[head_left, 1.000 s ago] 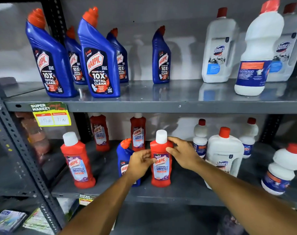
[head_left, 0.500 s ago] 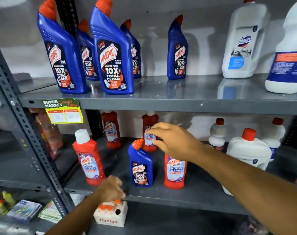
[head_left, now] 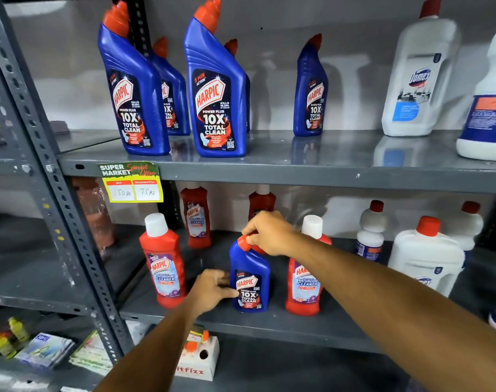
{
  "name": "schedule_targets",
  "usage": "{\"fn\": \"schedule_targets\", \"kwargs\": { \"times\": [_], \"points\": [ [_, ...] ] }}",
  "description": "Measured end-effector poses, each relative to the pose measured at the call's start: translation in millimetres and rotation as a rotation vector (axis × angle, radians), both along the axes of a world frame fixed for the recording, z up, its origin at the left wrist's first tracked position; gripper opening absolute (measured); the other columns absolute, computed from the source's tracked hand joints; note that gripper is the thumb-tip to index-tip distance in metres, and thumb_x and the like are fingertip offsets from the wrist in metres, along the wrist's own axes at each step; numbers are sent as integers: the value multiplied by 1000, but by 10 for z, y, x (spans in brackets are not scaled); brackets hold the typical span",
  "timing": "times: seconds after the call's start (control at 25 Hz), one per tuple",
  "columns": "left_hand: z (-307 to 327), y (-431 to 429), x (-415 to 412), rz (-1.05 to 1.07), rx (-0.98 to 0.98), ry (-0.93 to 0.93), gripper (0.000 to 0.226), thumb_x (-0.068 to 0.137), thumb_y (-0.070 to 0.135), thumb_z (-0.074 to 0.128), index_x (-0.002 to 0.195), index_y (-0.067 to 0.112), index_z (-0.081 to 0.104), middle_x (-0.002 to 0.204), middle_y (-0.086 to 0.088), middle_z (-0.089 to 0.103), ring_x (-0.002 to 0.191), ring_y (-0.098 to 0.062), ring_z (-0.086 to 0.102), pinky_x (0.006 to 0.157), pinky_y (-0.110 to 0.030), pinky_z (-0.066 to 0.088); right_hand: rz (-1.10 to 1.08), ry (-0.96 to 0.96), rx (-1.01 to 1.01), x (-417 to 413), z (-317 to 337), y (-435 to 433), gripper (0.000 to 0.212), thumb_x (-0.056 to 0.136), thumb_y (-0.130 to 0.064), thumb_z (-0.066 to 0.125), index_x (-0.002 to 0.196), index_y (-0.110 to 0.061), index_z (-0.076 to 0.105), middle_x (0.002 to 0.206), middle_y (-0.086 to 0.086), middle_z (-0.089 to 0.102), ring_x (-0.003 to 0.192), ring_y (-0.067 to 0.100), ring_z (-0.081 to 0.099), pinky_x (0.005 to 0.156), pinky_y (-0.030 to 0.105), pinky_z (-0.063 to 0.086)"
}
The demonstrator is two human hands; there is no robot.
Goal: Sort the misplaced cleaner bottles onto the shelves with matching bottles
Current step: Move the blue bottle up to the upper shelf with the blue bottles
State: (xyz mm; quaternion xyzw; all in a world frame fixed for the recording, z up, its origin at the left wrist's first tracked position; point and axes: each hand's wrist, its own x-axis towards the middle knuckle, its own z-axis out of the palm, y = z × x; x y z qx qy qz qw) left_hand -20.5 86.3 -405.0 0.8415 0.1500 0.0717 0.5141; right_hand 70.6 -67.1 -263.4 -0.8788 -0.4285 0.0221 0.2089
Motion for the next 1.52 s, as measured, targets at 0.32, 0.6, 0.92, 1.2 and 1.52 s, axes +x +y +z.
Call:
{"fn": "schedule_targets", "kwargs": {
  "times": [0.32, 0.6, 0.92, 1.2, 1.52],
  "points": [
    [457, -239, -460, -137, 13, -130, 27, 73, 5, 78, 87, 26, 69, 81, 19, 78, 89, -10, 74, 88, -35, 59, 122, -144, 106, -559, 392, -641, 24, 90, -27, 59, 111, -24, 70, 117, -5, 71, 110, 12, 61, 97, 19, 40],
    [1743, -670, -740, -312, -117, -424, 36, 70, -3, 74, 104, 4, 68, 101, -1, 78, 95, -21, 73, 86, -34, 59, 137, -280, 458, -1071, 1726, -1134, 31, 82, -21, 70, 112, -25, 66, 90, -25, 62, 74, -14, 61, 80, 7, 49],
    [3186, -1006, -193, -321, -97, -605, 19, 82, -3, 65, 97, 7, 68, 84, -1, 73, 74, -9, 71, 69, -22, 61, 17, -396, 923, -439, 2924, -1116, 15, 86, -20, 61, 98, -20, 70, 85, -9, 67, 75, 4, 64, 79, 29, 59],
    [3248, -884, 365, -176, -13, -452, 24, 85, 3, 65, 109, 6, 66, 88, -2, 72, 83, -12, 69, 60, -17, 57, -198, -359, 846, 200, 2889, -864, 21, 85, -15, 59, 100, -19, 74, 87, -1, 69, 62, 7, 67, 66, 16, 56],
    [3225, -998, 234, 0, 178, -409, 25, 84, 9, 69, 108, 6, 64, 103, -14, 74, 94, -25, 71, 88, -40, 59, -262, -491, 746, 250, 2800, -785, 33, 85, -25, 56, 115, -18, 67, 119, 3, 68, 113, 21, 60, 101, 29, 44]
  ]
}}
